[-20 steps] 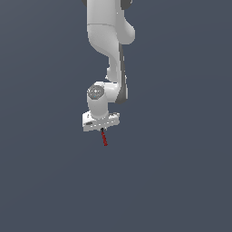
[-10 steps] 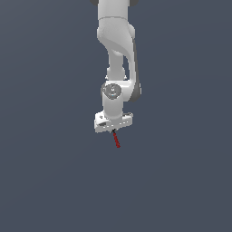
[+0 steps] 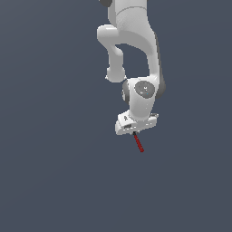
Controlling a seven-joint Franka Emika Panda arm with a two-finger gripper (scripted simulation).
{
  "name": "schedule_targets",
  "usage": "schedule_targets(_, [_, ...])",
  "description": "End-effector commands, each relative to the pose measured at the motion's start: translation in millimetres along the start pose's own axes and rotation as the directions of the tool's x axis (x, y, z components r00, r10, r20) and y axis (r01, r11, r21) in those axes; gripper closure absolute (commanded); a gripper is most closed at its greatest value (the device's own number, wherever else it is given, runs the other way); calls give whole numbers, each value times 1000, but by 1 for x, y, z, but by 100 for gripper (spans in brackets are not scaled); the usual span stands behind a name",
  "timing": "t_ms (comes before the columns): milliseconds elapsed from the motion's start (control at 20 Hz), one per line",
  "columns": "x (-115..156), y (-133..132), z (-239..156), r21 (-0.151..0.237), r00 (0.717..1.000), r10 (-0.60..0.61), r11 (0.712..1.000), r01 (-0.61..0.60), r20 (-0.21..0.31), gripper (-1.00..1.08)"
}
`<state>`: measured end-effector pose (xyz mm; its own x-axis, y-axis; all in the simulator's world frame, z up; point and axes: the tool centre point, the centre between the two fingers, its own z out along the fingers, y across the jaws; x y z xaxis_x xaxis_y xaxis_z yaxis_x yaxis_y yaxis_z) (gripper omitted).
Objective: Pick up the object and move it to a goal position.
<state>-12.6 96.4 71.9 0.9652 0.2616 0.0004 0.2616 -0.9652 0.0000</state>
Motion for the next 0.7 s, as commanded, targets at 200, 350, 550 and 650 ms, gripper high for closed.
schedule_targets(200, [29,-41,-16,0,1000,2,1000,-2,0,108])
schedule_targets(350, [36,-50,-20,0,1000,2,1000,-2,0,108])
schedule_targets(550, [41,-56,-22,0,1000,2,1000,-2,0,108])
schedule_targets(650, [42,-57,-22,0,1000,2,1000,-2,0,108])
